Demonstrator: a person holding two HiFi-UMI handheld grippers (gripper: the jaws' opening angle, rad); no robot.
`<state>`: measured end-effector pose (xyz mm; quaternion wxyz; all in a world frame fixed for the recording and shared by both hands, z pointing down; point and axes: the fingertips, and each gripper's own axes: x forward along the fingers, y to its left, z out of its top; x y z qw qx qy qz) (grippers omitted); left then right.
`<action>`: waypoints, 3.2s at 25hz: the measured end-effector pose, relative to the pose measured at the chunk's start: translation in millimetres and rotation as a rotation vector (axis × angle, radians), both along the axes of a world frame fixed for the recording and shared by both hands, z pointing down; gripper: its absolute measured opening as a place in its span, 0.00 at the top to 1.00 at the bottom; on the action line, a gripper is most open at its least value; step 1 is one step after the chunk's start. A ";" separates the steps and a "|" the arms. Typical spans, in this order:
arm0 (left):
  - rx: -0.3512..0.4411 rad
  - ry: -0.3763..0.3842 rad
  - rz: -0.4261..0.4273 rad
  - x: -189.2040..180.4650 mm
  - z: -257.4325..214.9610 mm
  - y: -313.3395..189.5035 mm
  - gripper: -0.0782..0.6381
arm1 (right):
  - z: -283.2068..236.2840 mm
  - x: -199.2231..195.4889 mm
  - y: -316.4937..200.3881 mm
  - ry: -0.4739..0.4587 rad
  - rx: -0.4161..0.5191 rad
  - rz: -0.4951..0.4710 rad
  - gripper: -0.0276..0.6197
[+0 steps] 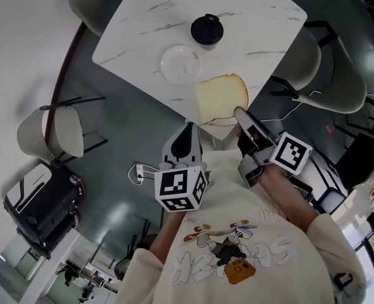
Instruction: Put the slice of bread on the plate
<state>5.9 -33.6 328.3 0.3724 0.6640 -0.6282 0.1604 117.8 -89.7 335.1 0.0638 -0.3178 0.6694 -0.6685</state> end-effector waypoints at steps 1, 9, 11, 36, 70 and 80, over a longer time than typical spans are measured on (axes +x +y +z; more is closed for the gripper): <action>-0.002 -0.002 -0.004 -0.8 0.9 -1.9 0.88 | 2.2 -1.4 -3.2 0.002 -0.004 -0.009 0.83; -0.019 0.002 -0.057 -23.0 9.6 -8.7 0.88 | 12.5 -28.7 -21.7 0.002 -0.017 -0.059 0.83; -0.021 0.005 -0.064 -28.5 10.9 -8.6 0.88 | 13.0 -37.3 -22.4 0.004 -0.021 -0.070 0.83; -0.070 0.066 -0.106 -79.5 82.1 -45.9 0.88 | 76.1 -95.4 -47.5 0.100 -0.011 -0.229 0.83; -0.172 0.109 -0.095 -111.1 176.7 -62.9 0.88 | 161.9 -153.4 -91.6 0.076 0.010 -0.247 0.83; -0.183 0.124 -0.082 -117.6 183.8 -68.5 0.88 | 168.8 -159.0 -101.6 0.118 0.042 -0.242 0.83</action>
